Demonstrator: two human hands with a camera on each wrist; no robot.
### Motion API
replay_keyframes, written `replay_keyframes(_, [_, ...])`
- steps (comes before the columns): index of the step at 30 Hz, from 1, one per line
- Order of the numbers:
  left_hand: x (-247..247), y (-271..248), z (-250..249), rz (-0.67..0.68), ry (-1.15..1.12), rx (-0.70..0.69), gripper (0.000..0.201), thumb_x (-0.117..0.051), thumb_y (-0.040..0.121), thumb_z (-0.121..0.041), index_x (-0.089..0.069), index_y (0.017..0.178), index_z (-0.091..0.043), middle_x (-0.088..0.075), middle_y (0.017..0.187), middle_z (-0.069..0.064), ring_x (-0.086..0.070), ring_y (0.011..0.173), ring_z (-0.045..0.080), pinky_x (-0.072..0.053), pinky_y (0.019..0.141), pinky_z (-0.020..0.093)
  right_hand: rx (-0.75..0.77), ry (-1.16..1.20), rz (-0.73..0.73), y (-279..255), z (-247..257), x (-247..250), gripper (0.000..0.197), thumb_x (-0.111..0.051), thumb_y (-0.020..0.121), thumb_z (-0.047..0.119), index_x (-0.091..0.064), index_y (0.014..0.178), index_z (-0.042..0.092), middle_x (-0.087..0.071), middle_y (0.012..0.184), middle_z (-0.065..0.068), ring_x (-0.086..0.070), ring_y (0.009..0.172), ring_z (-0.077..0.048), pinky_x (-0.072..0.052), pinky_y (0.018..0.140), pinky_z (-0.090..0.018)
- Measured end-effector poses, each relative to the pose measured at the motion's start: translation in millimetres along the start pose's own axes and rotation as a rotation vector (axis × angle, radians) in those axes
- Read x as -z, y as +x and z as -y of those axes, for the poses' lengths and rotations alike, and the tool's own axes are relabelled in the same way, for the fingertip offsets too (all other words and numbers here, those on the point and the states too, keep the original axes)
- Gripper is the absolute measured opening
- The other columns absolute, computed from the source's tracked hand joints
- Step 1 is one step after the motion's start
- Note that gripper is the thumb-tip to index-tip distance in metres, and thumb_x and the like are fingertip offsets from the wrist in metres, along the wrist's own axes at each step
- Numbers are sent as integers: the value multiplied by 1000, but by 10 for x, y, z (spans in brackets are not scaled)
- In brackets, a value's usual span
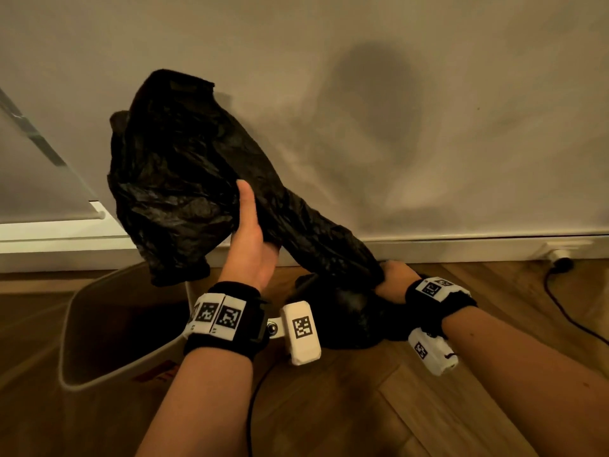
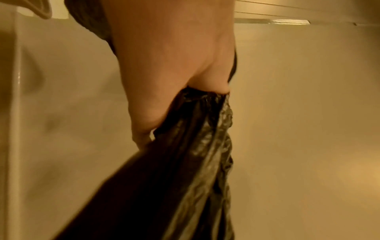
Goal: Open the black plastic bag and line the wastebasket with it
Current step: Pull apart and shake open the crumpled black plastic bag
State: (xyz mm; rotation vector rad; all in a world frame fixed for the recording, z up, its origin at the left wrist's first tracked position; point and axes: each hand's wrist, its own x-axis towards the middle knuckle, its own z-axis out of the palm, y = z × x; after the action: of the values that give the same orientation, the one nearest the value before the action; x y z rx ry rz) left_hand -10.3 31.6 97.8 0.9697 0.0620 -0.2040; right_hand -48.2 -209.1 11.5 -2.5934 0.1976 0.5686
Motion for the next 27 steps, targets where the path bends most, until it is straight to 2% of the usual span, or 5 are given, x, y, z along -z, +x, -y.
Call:
replay_keyframes(8, [-197, -194, 395, 93, 220, 219, 63, -83, 69, -23, -62, 127, -10, -72, 117, 7, -69, 106, 23, -55, 91, 38, 98, 76, 15, 97, 263, 0, 38, -64, 80, 34, -66, 110, 10, -69, 108, -13, -64, 102, -29, -50, 89, -37])
replay_keyframes(13, [-133, -77, 417, -33, 152, 170, 48, -77, 80, -28, -64, 125, -16, -71, 119, 5, -66, 111, 26, -50, 99, 48, 156, 349, 95, -42, 254, 334, 51, -85, 63, 40, -64, 107, 29, -68, 100, 11, -64, 92, -6, -49, 87, -26])
replay_keyframes(17, [44, 19, 244, -38, -50, 175, 57, -73, 83, -35, -57, 134, -14, -64, 130, 12, -62, 116, 35, -47, 99, 57, 62, 755, -55, -82, -134, 608, 100, -81, 32, 72, -59, 120, 31, -63, 121, 2, -63, 98, -8, -50, 75, -20])
replay_keyframes(23, [-77, -59, 284, 89, -48, 263, 57, -62, 89, -47, -55, 137, -15, -61, 135, 10, -57, 125, 31, -40, 108, 51, 95, 1251, 316, -53, -31, 286, 113, -96, 33, 38, -48, 135, 36, -63, 127, -9, -69, 98, -25, -56, 86, -41])
replay_keyframes(27, [-257, -264, 483, 228, 301, 356, 33, -73, 84, -21, -69, 116, -15, -75, 109, 3, -71, 100, 17, -56, 87, 31, 245, 1355, 273, 1, 187, 372, 106, -93, 45, 19, -46, 139, 29, -60, 130, -15, -64, 110, -32, -53, 86, -42])
